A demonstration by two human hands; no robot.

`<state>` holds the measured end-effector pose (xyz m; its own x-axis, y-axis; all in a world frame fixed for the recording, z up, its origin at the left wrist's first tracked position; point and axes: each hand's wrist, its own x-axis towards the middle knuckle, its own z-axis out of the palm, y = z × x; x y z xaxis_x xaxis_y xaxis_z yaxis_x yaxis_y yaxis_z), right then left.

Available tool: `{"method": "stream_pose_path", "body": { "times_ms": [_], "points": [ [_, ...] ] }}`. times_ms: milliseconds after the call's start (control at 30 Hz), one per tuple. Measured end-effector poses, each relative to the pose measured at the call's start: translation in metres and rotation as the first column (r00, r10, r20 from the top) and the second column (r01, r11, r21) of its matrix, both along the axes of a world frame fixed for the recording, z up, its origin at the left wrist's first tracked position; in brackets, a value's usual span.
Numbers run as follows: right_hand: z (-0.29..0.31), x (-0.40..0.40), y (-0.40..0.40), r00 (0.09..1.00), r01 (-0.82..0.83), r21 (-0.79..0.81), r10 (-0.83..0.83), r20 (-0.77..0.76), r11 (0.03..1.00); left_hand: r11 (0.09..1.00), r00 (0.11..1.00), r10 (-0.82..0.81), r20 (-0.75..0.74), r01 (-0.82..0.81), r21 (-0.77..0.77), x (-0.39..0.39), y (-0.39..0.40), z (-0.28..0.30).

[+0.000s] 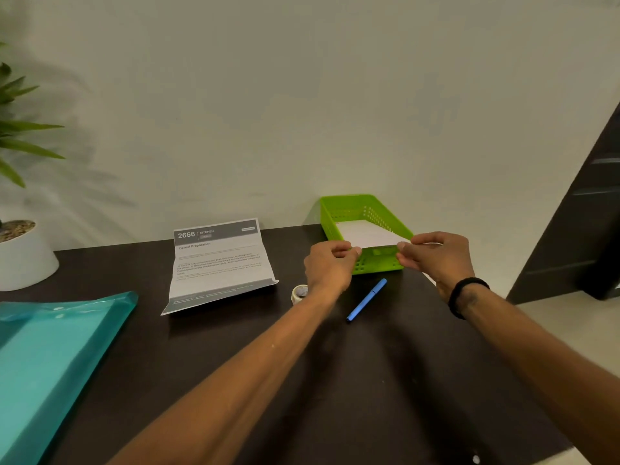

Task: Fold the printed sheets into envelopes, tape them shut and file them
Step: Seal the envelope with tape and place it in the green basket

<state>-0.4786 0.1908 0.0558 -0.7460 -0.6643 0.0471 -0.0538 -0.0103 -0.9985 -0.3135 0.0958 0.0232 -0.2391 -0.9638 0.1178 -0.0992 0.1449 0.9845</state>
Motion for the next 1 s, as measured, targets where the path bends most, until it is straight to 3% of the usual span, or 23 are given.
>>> {"method": "stream_pose_path", "body": {
  "times_ms": [267, 533, 833, 1000],
  "points": [
    [-0.008, -0.001, -0.018, 0.974, 0.060, 0.074, -0.042, -0.221, 0.995, 0.999, 0.999, 0.003, 0.033, -0.002, -0.040, -0.011, -0.005, 0.001],
    [-0.015, -0.004, -0.020, 0.936, 0.111, 0.110, -0.067, -0.346, 0.988, 0.996, 0.994, 0.063, 0.085, -0.058, -0.063, -0.011, -0.011, -0.003],
    [-0.023, 0.002, -0.020, 0.856, 0.163, 0.109, -0.086, -0.510, 0.981, 0.996, 0.997, -0.059, 0.048, 0.062, -0.065, -0.007, -0.009, -0.008],
    [-0.028, 0.044, -0.023, 0.831, 0.068, 0.078, -0.013, -0.555, 0.995, 0.976, 0.986, -0.053, 0.159, 0.085, -0.200, 0.038, -0.005, -0.011]
  ]
}}
